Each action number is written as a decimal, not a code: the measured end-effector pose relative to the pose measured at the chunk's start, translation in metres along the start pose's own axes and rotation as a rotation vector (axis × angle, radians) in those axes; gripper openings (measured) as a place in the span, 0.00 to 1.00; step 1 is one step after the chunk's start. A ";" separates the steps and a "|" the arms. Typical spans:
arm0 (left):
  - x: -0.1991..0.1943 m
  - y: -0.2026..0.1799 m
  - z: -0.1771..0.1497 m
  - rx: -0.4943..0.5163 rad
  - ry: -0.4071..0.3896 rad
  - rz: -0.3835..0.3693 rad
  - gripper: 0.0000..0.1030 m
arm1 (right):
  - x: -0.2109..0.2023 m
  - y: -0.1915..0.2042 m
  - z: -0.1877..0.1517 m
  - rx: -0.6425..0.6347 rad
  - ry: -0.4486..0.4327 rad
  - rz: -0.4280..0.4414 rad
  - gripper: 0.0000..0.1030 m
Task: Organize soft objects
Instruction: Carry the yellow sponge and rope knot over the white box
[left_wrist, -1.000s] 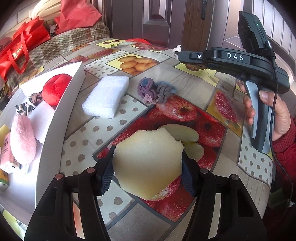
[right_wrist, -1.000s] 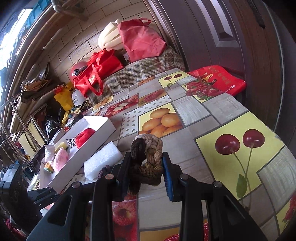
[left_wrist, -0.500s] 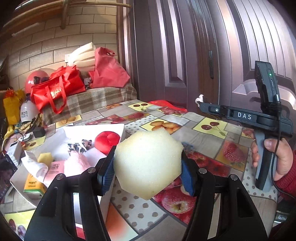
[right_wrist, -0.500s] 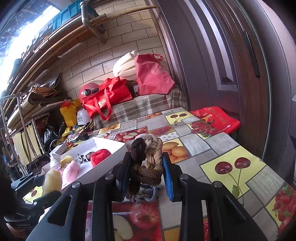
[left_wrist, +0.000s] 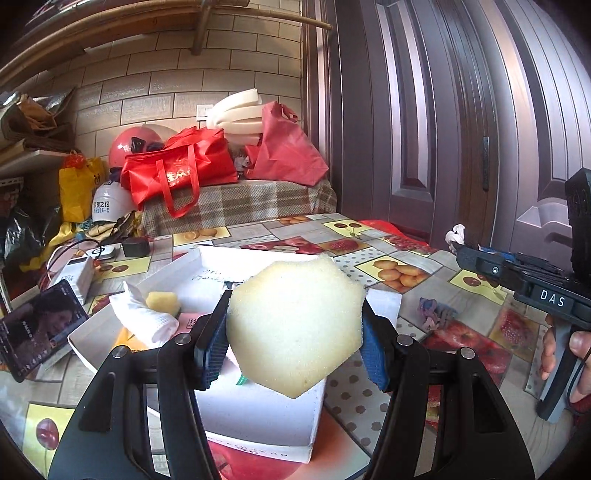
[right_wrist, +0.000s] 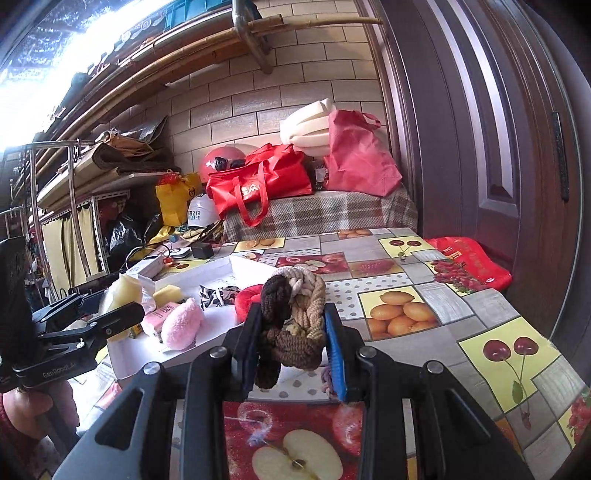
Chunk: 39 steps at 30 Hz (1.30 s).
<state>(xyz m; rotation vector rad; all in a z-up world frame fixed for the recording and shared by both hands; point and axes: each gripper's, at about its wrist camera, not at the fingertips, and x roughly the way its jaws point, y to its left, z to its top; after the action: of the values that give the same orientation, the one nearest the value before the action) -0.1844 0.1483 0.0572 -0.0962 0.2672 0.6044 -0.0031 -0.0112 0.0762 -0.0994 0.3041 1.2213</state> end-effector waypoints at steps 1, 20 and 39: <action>0.000 0.002 0.000 -0.002 0.000 0.006 0.59 | 0.001 0.002 0.000 -0.003 0.004 0.002 0.31; 0.005 0.048 -0.003 -0.078 0.006 0.136 0.60 | 0.036 0.041 -0.005 -0.083 0.100 0.068 0.31; 0.026 0.080 -0.002 -0.169 0.061 0.180 0.60 | 0.081 0.086 -0.002 -0.110 0.157 0.154 0.30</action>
<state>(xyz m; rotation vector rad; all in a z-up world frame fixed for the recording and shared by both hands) -0.2104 0.2275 0.0473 -0.2561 0.2858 0.8033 -0.0591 0.0916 0.0586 -0.2724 0.3869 1.3859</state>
